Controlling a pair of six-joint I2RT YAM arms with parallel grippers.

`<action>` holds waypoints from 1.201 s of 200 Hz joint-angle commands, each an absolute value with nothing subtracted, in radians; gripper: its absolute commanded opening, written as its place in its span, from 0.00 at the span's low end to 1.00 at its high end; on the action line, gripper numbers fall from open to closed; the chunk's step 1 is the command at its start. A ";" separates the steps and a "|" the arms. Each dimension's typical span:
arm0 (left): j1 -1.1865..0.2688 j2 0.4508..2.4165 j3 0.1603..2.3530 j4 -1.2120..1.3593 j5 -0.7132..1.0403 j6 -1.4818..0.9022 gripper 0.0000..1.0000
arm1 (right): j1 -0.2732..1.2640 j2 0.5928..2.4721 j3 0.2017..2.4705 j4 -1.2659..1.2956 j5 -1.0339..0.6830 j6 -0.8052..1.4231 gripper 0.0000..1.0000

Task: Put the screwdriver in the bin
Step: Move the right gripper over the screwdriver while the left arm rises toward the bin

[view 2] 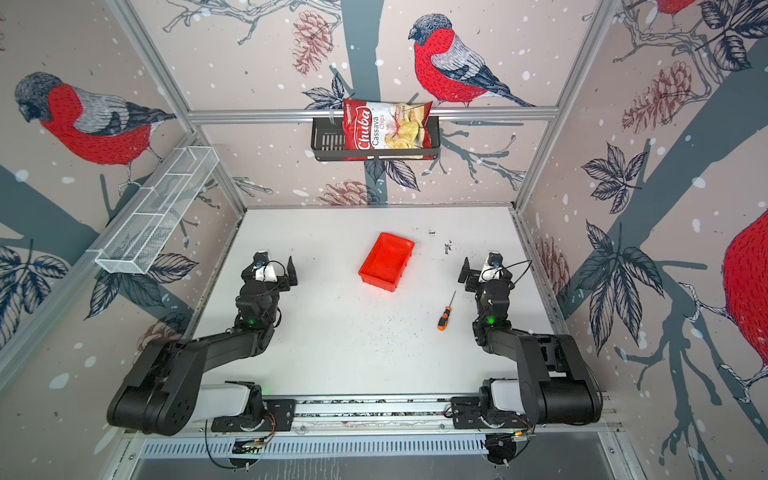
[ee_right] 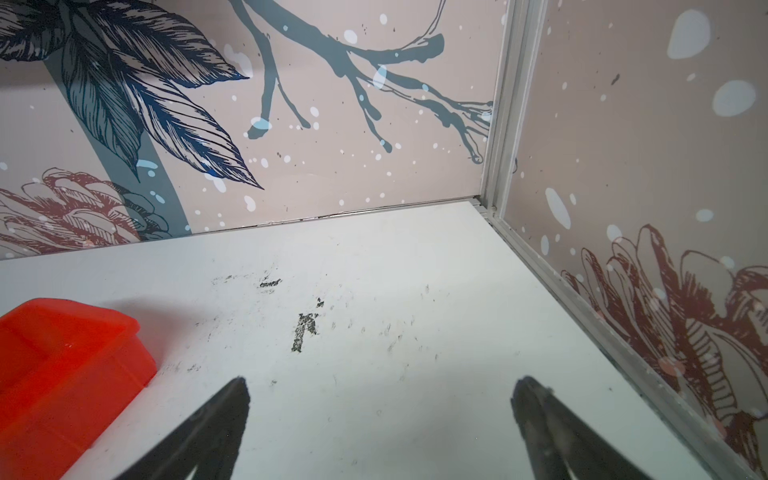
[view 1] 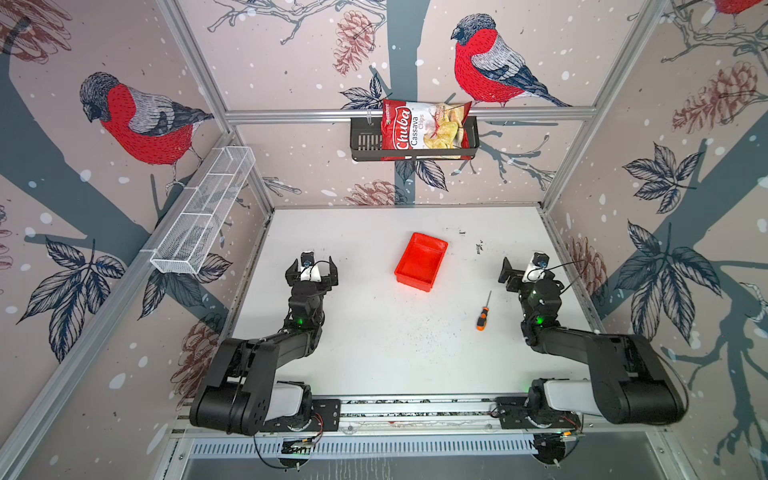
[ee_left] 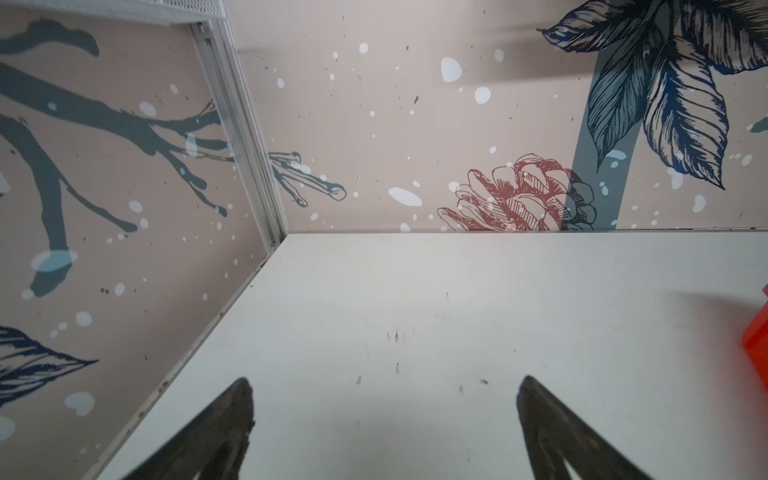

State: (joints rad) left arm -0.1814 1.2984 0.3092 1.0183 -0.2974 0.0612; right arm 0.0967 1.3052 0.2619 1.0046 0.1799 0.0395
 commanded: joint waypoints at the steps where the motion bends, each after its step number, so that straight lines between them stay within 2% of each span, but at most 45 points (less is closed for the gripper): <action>1: -0.212 1.246 0.359 0.844 -0.310 0.090 0.97 | 0.126 1.245 0.300 0.820 0.300 0.138 0.99; 31: -0.238 1.168 0.423 0.694 -0.138 0.104 0.97 | 0.183 1.148 0.365 0.570 0.380 0.182 1.00; 75: -0.277 1.119 0.526 0.517 0.110 0.162 0.97 | 0.196 1.048 0.437 0.336 0.283 0.305 0.99; 111: -0.336 1.097 0.550 0.439 0.354 0.292 0.97 | 0.232 1.057 0.526 0.134 0.312 0.436 1.00; 178: -0.485 1.133 0.561 0.352 0.502 0.486 0.97 | 0.379 1.142 0.578 -0.058 0.349 0.589 1.00; 198: -0.485 1.139 0.540 0.365 0.511 0.488 0.97 | 0.409 1.201 0.595 -0.102 0.319 0.649 0.94; 240: -0.488 1.140 0.525 0.362 0.509 0.496 0.97 | 0.430 1.319 0.635 -0.141 0.294 0.693 0.69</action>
State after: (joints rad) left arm -0.4835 1.1385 0.5293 0.3550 0.4805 0.4759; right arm 0.4248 1.2671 0.6113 -0.0921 0.3099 0.6365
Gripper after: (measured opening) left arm 0.971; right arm 0.735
